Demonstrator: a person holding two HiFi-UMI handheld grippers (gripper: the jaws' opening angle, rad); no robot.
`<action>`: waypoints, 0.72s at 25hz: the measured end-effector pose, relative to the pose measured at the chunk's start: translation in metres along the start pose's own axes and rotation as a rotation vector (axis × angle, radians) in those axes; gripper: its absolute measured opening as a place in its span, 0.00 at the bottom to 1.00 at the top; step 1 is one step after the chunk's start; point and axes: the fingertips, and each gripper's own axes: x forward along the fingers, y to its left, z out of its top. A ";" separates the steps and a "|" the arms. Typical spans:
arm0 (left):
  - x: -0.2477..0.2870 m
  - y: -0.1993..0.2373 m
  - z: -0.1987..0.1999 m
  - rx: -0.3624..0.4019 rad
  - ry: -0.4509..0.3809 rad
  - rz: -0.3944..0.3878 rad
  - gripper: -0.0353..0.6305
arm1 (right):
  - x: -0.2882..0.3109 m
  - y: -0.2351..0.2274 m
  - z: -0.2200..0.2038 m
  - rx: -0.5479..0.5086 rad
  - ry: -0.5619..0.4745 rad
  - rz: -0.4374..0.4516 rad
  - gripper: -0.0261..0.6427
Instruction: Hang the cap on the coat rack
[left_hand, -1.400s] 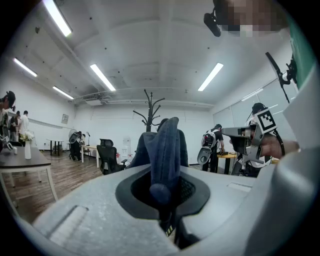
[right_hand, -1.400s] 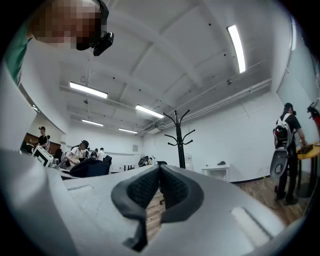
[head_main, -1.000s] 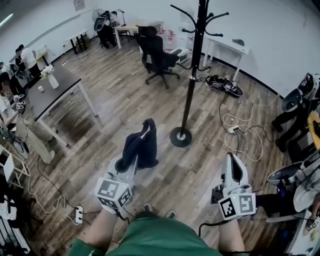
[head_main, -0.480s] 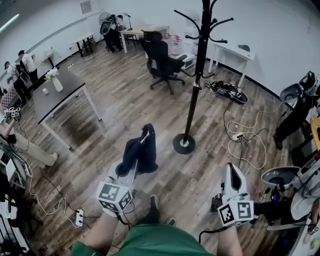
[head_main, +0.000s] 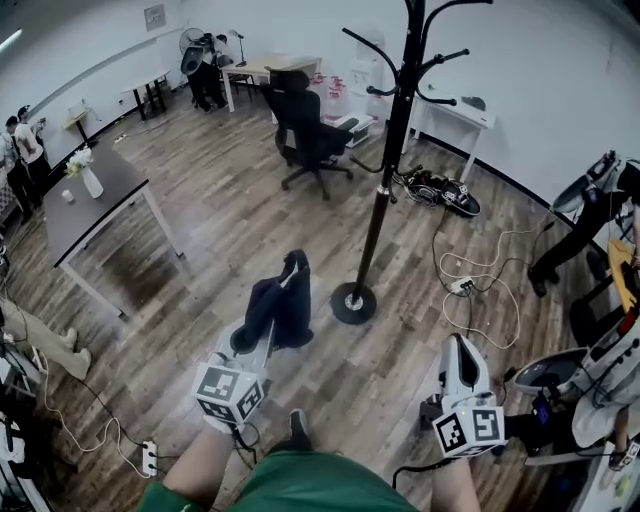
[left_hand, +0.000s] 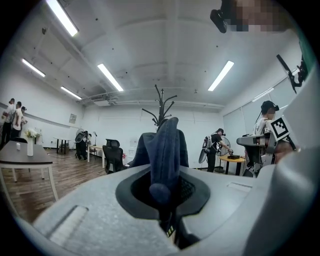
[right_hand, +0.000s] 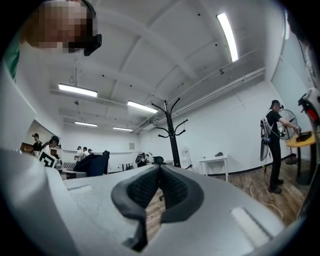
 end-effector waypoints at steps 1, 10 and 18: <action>0.009 0.006 0.001 -0.002 -0.001 -0.007 0.09 | 0.009 0.000 0.001 -0.003 0.000 -0.007 0.04; 0.080 0.061 -0.005 -0.029 0.010 -0.066 0.09 | 0.078 0.003 -0.008 -0.011 0.029 -0.073 0.04; 0.113 0.113 -0.021 -0.081 0.026 -0.080 0.09 | 0.126 0.023 -0.023 -0.029 0.075 -0.101 0.04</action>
